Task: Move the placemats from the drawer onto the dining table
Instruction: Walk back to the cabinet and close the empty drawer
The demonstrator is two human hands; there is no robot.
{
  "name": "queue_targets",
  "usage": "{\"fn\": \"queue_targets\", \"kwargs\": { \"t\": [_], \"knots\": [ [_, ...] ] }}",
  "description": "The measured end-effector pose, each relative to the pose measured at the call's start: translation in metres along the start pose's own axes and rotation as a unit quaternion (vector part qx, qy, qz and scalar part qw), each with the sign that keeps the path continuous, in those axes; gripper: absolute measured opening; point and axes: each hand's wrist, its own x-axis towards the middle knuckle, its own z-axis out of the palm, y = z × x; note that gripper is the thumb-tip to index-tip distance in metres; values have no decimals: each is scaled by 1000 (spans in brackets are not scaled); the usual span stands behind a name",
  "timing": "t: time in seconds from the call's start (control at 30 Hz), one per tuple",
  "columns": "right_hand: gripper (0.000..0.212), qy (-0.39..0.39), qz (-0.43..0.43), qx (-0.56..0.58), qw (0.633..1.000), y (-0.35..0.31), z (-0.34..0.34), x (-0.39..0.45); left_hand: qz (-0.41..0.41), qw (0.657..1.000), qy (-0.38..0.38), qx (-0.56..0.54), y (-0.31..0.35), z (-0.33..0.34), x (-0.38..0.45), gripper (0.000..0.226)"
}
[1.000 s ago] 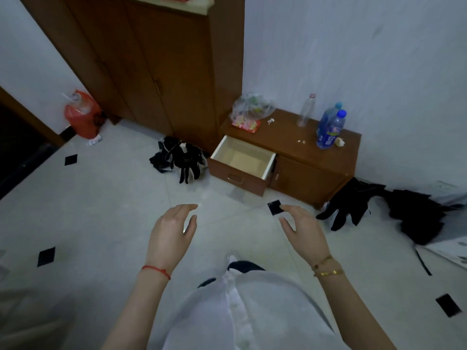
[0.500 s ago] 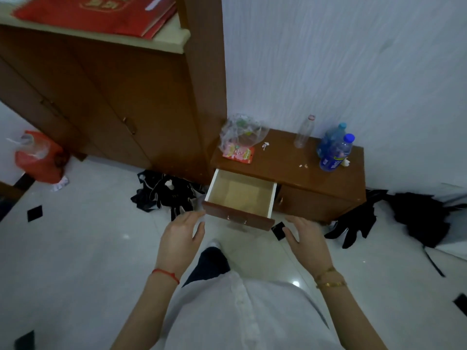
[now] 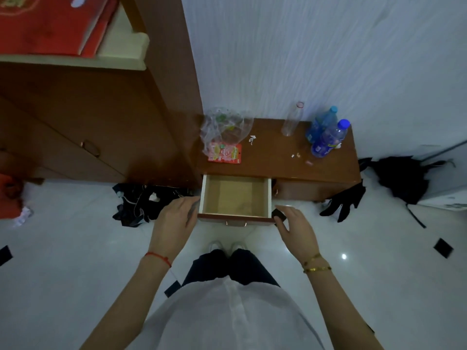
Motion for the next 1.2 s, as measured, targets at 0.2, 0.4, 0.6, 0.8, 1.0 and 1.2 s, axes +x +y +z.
{"fn": "queue_targets", "kwargs": {
  "t": [0.2, 0.4, 0.6, 0.8, 1.0, 1.2],
  "knots": [
    [30, -12, 1, -17, 1000, 37, 30, 26, -11, 1000, -11, -3, -17, 51, 12, 28],
    [31, -11, 25, -24, 999, 94, 97, 52, -18, 998, -53, -8, -69, 143, 22, 37],
    [28, -9, 4, -28, 1000, 157, 214, 77, -17, 997, -69, 5, -144, 263, 19, 40],
    [36, 35, -72, -57, 995, 213, 307, 73, 8, 999, -43, 2, -219, 363, -11, 40],
    [32, 113, -145, -80, 980, 259, 354, 78, 79, 994, 71, 18, -248, 412, -16, 32],
    [26, 211, -189, -61, 957, 270, 371, 91, 118, 982, 139, 41, -260, 431, -7, 30]
  ]
}}
